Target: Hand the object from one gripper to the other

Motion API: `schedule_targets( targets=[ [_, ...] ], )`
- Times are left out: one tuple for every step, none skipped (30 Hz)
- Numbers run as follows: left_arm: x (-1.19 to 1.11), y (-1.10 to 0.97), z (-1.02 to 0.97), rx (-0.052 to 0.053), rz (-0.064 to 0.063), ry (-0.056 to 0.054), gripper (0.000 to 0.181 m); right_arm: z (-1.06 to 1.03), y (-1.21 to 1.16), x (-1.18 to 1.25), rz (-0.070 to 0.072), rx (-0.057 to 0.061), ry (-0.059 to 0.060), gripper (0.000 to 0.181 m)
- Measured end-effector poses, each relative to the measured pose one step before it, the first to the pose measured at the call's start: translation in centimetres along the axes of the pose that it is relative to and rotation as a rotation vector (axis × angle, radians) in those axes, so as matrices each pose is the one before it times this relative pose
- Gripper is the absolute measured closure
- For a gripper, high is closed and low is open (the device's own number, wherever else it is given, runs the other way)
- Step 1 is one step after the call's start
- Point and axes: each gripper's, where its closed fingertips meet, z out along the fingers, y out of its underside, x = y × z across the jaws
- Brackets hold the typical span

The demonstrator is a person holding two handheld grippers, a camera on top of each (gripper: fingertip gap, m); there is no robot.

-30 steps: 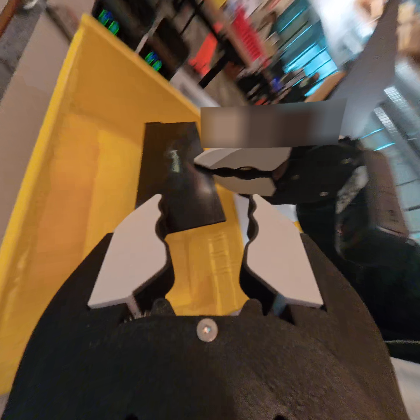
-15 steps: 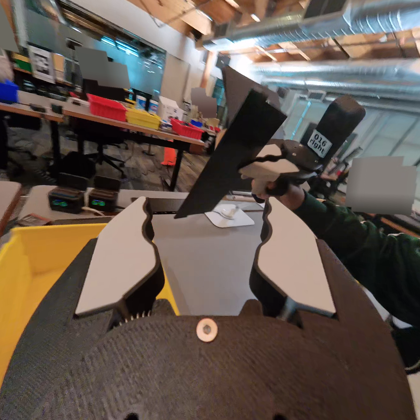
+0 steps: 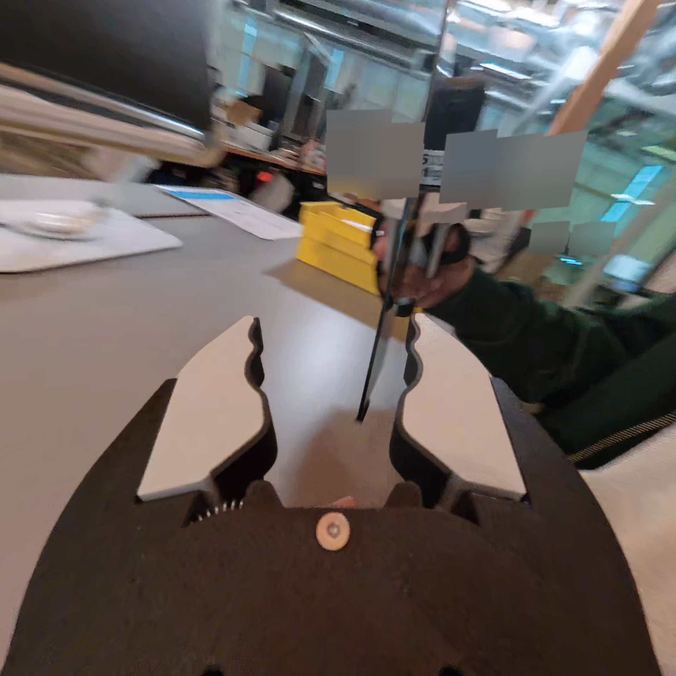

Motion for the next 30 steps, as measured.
schedule_targets(
  targets=[
    [1.583,0.983,1.581,-0.0251,-0.0357,0.0885,0.107,-1.121,0.925,-0.465,0.0211,-0.0154,-0.0143,0.180],
    [1.158,1.154,1.671,-0.0445,-0.0258,0.0707,0.111,-0.991,0.820,-0.343,0.0105,-0.0214,-0.0029,0.179],
    [0.751,1.207,1.653,-0.0633,-0.0075,0.0494,0.115,-0.902,0.569,-0.406,0.0099,-0.0137,-0.0036,0.180],
    [0.516,1.063,1.524,-0.0672,0.0089,0.0334,0.121,-0.827,0.313,-0.353,0.0036,-0.0017,0.0049,0.180],
    [0.468,0.844,1.356,-0.0599,0.0120,0.0281,0.123,-0.778,0.066,-0.250,-0.0022,0.0100,0.0133,0.180],
    [0.353,0.498,1.121,-0.0414,0.0115,0.0216,0.128,-0.717,-0.071,-0.133,-0.0007,0.0164,0.0163,0.179],
    [0.233,0.116,0.849,-0.0155,0.0092,0.0148,0.142,-0.621,-0.077,-0.108,0.0027,0.0149,0.0114,0.180],
    [0.324,-0.183,0.631,0.0038,0.0092,0.0240,0.155,-0.552,0.016,-0.043,0.0022,0.0084,0.0130,0.179],
    [0.340,-0.277,0.440,0.0125,0.0082,0.0318,0.170,-0.468,0.157,0.034,-0.0015,-0.0005,0.0169,0.180],
    [0.314,-0.117,0.296,0.0039,0.0003,0.0326,0.179,-0.426,0.219,0.023,-0.0052,-0.0034,0.0151,0.180],
    [-0.077,0.040,0.185,-0.0022,-0.0102,0.0071,0.179,-0.370,0.065,0.071,-0.0015,0.0077,0.0144,0.180],
    [-0.007,-0.106,0.019,0.0055,-0.0080,0.0100,0.179,-0.268,0.001,0.120,-0.0045,0.0135,0.0155,0.180],
    [0.098,-0.249,-0.073,0.0171,0.0017,0.0127,0.179,-0.197,-0.184,0.167,-0.0137,0.0264,0.0170,0.179],
    [-0.116,-0.297,-0.173,0.0212,0.0028,-0.0051,0.179,-0.155,-0.286,0.348,-0.0265,0.0338,0.0277,0.166],
    [-0.201,-0.250,-0.290,0.0171,0.0027,-0.0105,0.179,-0.147,-0.406,0.505,-0.0303,0.0432,0.0357,0.153],
    [-0.197,-0.374,-0.423,0.0268,0.0045,-0.0111,0.179,-0.133,-0.456,0.672,-0.0162,0.0494,0.0397,0.139],
    [-0.238,-0.545,-0.595,0.0383,0.0032,-0.0147,0.179,-0.123,-0.275,0.736,0.0050,0.0400,0.0343,0.126],
    [-0.181,-0.656,-0.761,0.0462,0.0009,-0.0120,0.179,-0.075,0.018,0.552,0.0201,0.0237,0.0117,0.122],
    [-0.186,-0.739,-0.896,0.0475,-0.0014,-0.0151,0.180,0.039,0.210,0.537,0.0275,0.0148,0.0045,0.119],
    [-0.191,-0.802,-0.989,0.0482,0.0021,-0.0190,0.180,0.190,0.345,0.661,0.0244,0.0097,0.0089,0.115],
    [-0.222,-0.703,-1.031,0.0374,0.0087,-0.0252,0.180,0.344,0.516,0.618,0.0189,0.0001,0.0081,0.112],
    [-0.274,-0.534,-1.038,0.0204,0.0172,-0.0327,0.180,0.484,0.638,0.419,0.0168,-0.0098,-0.0032,0.113],
    [-0.303,-0.392,-1.033,0.0106,0.0209,-0.0360,0.180,0.644,0.630,0.188,0.0176,-0.0131,-0.0136,0.113],
    [-0.301,-0.346,-1.029,0.0099,0.0190,-0.0350,0.180,0.743,0.587,0.038,0.0161,-0.0145,-0.0192,0.113],
    [-0.238,-0.352,-1.014,0.0139,0.0123,-0.0298,0.180,0.806,0.535,-0.041,0.0125,-0.0142,-0.0186,0.114],
    [-0.157,-0.372,-0.954,0.0180,0.0040,-0.0232,0.180,0.824,0.477,-0.112,0.0069,-0.0130,-0.0190,0.115],
    [-0.102,-0.351,-0.885,0.0190,0.0001,-0.0213,0.180,0.843,0.459,-0.152,0.0030,-0.0141,-0.0190,0.116],
    [-0.014,-0.256,-0.794,0.0149,0.0003,-0.0167,0.180,0.852,0.423,-0.194,0.0006,-0.0152,-0.0193,0.116],
    [0.012,-0.114,-0.707,0.0057,0.0027,-0.0182,0.180,0.864,0.400,-0.248,-0.0001,-0.0160,-0.0208,0.117],
    [0.034,-0.009,-0.641,0.0001,0.0068,-0.0190,0.180,0.856,0.355,-0.289,-0.0017,-0.0179,-0.0218,0.117]
  ],
)
